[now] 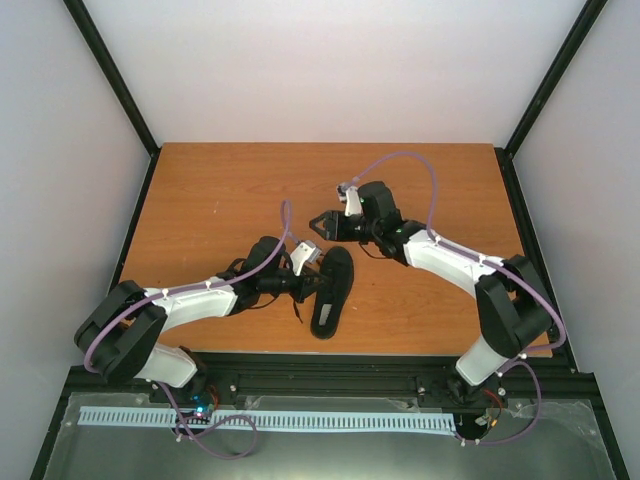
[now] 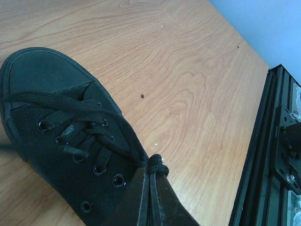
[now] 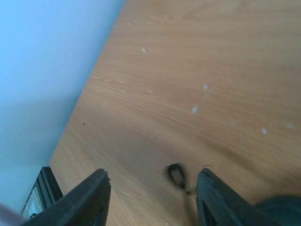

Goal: Tie the shoes

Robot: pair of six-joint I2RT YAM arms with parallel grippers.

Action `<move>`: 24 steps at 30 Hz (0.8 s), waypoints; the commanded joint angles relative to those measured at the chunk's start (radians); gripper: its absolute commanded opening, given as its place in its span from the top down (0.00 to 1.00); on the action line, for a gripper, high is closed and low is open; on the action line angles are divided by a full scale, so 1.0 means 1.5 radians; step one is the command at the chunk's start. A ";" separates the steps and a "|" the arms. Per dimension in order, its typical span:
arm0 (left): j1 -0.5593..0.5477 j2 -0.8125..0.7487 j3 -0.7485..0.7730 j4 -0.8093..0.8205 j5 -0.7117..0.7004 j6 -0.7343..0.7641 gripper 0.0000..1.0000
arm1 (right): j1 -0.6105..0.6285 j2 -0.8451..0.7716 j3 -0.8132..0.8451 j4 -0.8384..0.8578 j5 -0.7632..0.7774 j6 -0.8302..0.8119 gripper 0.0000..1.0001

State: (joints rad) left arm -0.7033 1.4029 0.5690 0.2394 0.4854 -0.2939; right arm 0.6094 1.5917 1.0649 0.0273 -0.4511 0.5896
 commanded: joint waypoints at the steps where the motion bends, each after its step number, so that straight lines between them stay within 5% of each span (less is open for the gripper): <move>1: -0.002 -0.013 -0.004 0.031 0.018 -0.010 0.99 | -0.022 -0.005 -0.025 -0.051 0.025 0.003 0.39; 7: -0.003 -0.018 -0.011 0.040 0.017 -0.020 0.99 | -0.090 -0.139 -0.136 -0.033 0.001 -0.044 0.19; 14: -0.003 0.001 -0.002 0.050 0.045 -0.025 0.98 | -0.085 -0.154 -0.290 0.167 -0.282 -0.040 0.30; 24: -0.003 0.006 -0.005 0.065 0.061 -0.027 0.98 | -0.071 -0.102 -0.311 0.169 -0.355 -0.131 0.43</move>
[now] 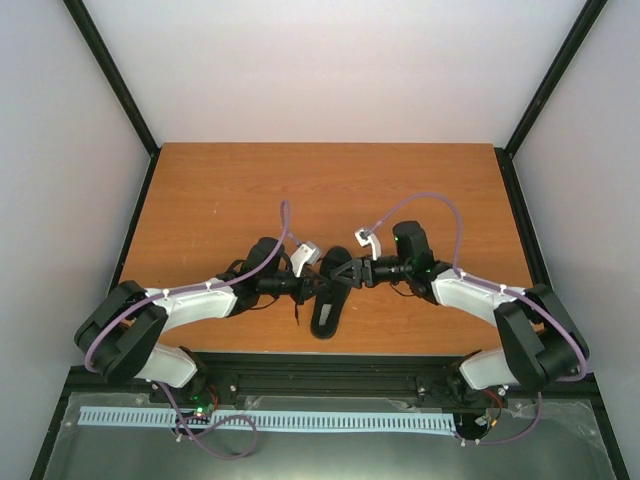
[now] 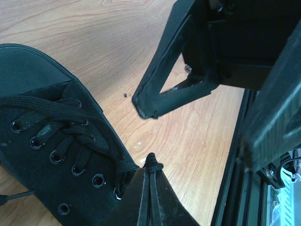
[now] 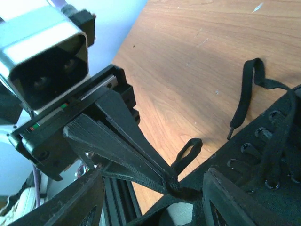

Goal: Tie the shoes

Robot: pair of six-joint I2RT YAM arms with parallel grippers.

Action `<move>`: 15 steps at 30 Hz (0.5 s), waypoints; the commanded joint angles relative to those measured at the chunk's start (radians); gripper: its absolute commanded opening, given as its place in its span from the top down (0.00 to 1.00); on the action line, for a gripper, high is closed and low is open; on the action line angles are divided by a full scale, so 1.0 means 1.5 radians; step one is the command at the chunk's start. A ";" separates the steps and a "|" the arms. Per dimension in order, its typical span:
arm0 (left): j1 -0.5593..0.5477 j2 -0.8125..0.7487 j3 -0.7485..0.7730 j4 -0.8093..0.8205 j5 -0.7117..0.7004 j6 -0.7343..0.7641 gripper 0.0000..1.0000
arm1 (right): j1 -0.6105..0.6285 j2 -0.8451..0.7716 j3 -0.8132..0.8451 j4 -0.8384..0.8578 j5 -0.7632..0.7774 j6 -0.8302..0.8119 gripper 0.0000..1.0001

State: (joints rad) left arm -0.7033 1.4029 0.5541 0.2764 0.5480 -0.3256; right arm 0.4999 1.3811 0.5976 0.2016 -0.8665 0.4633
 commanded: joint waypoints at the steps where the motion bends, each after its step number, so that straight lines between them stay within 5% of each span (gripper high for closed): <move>1: -0.002 0.006 0.005 0.041 0.021 -0.007 0.98 | 0.003 0.050 0.011 0.048 -0.087 -0.059 0.45; 10: -0.003 0.005 0.005 0.039 0.018 -0.003 0.98 | 0.003 0.111 0.037 0.019 -0.113 -0.116 0.50; 15: -0.003 0.005 0.005 0.039 0.018 -0.003 0.98 | 0.003 0.114 0.041 0.013 -0.133 -0.133 0.66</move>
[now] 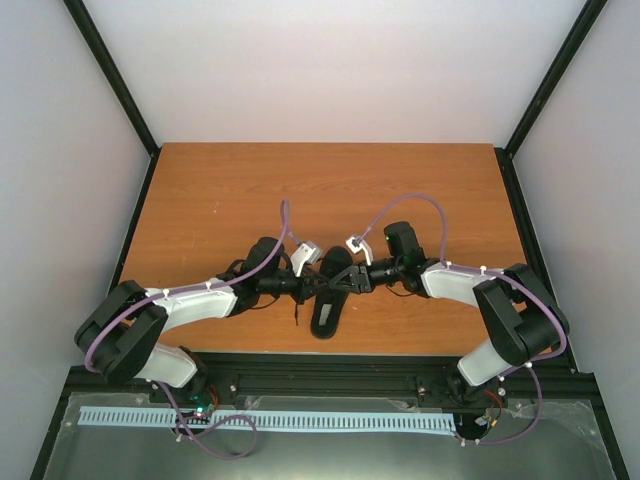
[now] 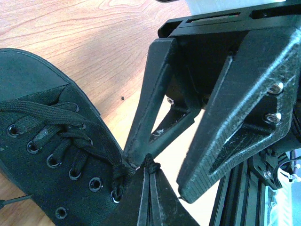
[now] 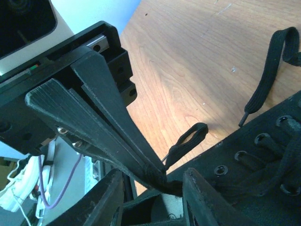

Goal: Tie the shoes

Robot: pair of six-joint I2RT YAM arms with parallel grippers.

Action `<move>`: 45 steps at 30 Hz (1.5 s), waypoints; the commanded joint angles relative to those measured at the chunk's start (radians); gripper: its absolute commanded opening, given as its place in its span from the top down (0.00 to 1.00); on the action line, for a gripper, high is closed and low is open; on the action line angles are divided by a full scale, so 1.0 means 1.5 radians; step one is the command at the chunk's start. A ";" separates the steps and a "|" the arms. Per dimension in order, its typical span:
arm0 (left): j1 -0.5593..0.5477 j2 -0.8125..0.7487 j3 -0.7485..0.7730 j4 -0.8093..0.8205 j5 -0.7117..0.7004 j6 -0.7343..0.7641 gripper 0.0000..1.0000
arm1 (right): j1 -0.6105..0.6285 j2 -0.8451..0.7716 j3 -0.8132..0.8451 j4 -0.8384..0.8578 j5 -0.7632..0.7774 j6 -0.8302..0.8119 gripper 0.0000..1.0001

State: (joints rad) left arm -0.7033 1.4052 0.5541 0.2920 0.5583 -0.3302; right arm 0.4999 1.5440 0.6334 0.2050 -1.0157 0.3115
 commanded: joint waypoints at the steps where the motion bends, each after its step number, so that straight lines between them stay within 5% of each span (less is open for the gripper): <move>1: -0.002 0.003 0.005 0.028 0.011 0.000 0.98 | 0.003 0.006 0.019 0.006 -0.037 -0.037 0.69; 11: -0.003 0.002 0.004 0.027 0.012 -0.001 0.98 | 0.003 0.008 0.033 -0.020 -0.051 -0.066 0.97; 14: -0.003 0.001 0.004 0.027 0.007 -0.005 0.98 | 0.003 0.002 0.029 -0.018 -0.045 -0.067 0.97; 19: -0.003 -0.040 -0.007 0.015 -0.044 -0.019 0.65 | 0.003 -0.023 0.014 -0.014 -0.015 -0.067 0.97; 21: -0.003 -0.071 -0.003 -0.038 -0.113 -0.025 0.50 | 0.003 -0.030 0.010 -0.016 -0.001 -0.066 0.97; 23: 0.002 -0.100 0.003 -0.084 -0.196 -0.044 0.44 | 0.004 -0.033 0.005 -0.015 0.006 -0.065 0.97; 30: 0.036 -0.057 0.099 -0.273 -0.374 -0.183 0.46 | 0.003 -0.029 0.002 -0.019 0.011 -0.070 0.97; 40: 0.068 0.129 0.188 -0.247 -0.311 -0.233 0.48 | 0.009 -0.029 0.003 -0.025 0.018 -0.075 0.97; 45: 0.068 0.197 0.213 -0.241 -0.319 -0.228 0.59 | 0.011 -0.025 0.001 -0.022 0.017 -0.077 0.97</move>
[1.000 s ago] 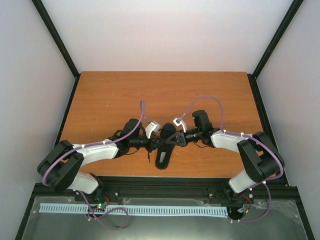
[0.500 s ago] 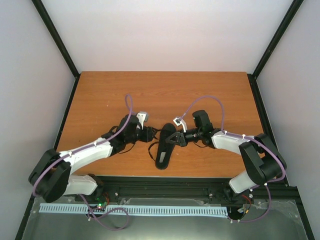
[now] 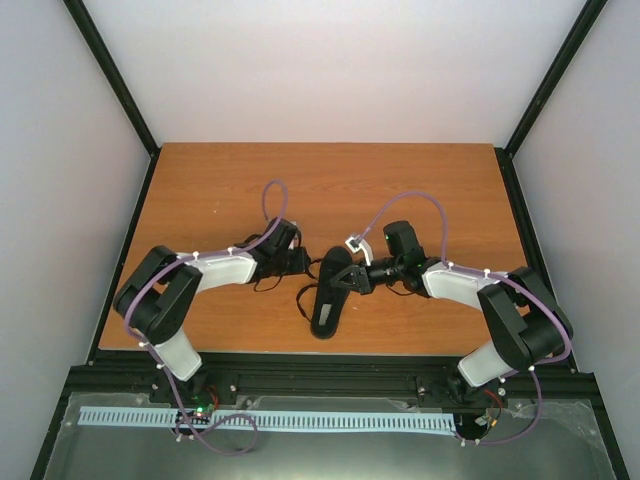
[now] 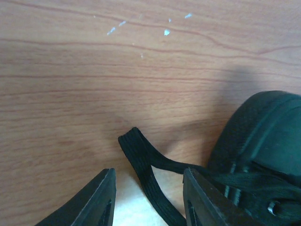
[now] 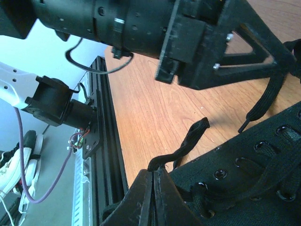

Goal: Tie the shoes

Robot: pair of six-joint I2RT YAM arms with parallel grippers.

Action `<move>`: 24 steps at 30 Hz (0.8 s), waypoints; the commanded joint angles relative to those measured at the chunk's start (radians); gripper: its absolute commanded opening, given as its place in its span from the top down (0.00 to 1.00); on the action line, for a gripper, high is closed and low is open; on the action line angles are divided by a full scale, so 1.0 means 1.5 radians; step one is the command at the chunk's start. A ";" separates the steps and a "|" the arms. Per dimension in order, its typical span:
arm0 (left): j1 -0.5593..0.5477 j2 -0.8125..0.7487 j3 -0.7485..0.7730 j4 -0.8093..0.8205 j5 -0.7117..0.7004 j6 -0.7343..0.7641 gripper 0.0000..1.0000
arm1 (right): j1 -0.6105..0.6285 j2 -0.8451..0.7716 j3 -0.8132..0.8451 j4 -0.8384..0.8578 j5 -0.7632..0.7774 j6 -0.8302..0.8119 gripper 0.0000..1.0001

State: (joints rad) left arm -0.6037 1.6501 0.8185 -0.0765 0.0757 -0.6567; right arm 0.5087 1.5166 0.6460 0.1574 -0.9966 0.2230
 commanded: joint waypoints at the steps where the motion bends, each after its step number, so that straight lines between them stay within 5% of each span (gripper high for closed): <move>1: 0.002 0.042 0.037 0.007 0.000 -0.011 0.59 | 0.006 -0.006 -0.007 0.011 0.004 -0.018 0.97; 14: 0.003 0.117 0.071 0.006 -0.048 -0.012 0.70 | 0.012 -0.001 -0.004 0.010 -0.002 -0.020 0.97; 21: 0.003 0.122 0.079 0.002 -0.085 -0.017 0.98 | 0.014 0.001 -0.001 0.004 0.002 -0.021 0.97; 24: 0.003 0.076 0.064 -0.001 -0.123 -0.018 0.99 | 0.013 -0.002 0.000 0.000 0.013 -0.020 0.97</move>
State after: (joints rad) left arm -0.6029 1.8126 0.9215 -0.0345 -0.0193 -0.6777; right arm 0.5217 1.5166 0.6460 0.1528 -0.9939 0.2165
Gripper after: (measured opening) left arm 0.025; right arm 0.030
